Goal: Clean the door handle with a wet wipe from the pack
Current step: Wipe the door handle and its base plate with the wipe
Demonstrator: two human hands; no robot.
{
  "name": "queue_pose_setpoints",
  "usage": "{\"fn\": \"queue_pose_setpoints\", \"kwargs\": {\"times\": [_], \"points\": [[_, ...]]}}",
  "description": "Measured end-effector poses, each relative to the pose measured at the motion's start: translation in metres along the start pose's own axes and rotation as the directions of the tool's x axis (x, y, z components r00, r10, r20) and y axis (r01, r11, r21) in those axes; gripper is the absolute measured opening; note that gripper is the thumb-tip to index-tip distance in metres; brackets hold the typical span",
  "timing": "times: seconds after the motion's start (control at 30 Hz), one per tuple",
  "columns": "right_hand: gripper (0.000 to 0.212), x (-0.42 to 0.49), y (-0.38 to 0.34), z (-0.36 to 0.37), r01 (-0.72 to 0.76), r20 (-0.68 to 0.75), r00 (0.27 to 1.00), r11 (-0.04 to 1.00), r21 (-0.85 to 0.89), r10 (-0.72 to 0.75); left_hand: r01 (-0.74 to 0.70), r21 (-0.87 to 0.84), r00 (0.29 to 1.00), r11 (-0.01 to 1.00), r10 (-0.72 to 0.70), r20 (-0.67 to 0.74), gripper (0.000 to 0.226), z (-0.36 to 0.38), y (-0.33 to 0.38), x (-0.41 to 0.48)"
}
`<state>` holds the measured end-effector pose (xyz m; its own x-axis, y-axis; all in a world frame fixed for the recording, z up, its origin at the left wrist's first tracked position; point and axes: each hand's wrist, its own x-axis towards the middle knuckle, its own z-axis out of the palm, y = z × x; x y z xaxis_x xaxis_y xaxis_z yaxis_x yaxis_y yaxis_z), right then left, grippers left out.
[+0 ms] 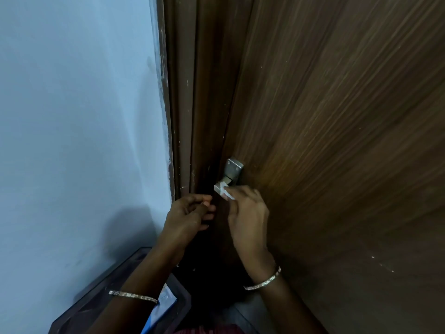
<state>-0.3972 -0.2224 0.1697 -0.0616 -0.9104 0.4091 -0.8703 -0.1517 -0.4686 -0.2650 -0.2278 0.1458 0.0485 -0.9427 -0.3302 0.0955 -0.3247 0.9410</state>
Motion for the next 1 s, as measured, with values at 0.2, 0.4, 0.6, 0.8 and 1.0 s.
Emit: {"fn": "queue_pose_setpoints", "kwargs": {"times": [0.2, 0.4, 0.6, 0.8, 1.0], "points": [[0.025, -0.022, 0.024, -0.029, -0.095, 0.001, 0.995, 0.995, -0.025, 0.095, -0.012, -0.007, 1.000, 1.000, 0.012, 0.020, 0.016, 0.005, 0.003, 0.004], [0.022, 0.000, 0.018, -0.047, -0.052, -0.172, 0.983, 0.998, 0.033, 0.057, -0.295, 0.349, 0.943, 0.889, 0.330, -0.042, 0.021, 0.006, 0.012, -0.002], [0.020, 0.028, 0.007, -0.020, 0.188, -0.307, 0.929, 0.978, -0.093, -0.207, -0.434, 0.708, 0.832, 0.556, 0.548, 0.080, 0.043, 0.013, 0.020, -0.001], [0.022, 0.016, 0.022, 0.003, 0.051, -0.200, 0.979, 0.997, 0.053, -0.039, -0.405, 0.774, 0.848, 0.486, 0.516, 0.119, 0.053, 0.012, 0.011, 0.002], [0.017, 0.018, 0.017, 0.010, -0.255, -0.118, 0.945, 0.912, 0.323, 0.306, -0.469, 0.702, 0.817, 0.537, 0.566, 0.113, 0.048, 0.012, 0.006, 0.009]]}}
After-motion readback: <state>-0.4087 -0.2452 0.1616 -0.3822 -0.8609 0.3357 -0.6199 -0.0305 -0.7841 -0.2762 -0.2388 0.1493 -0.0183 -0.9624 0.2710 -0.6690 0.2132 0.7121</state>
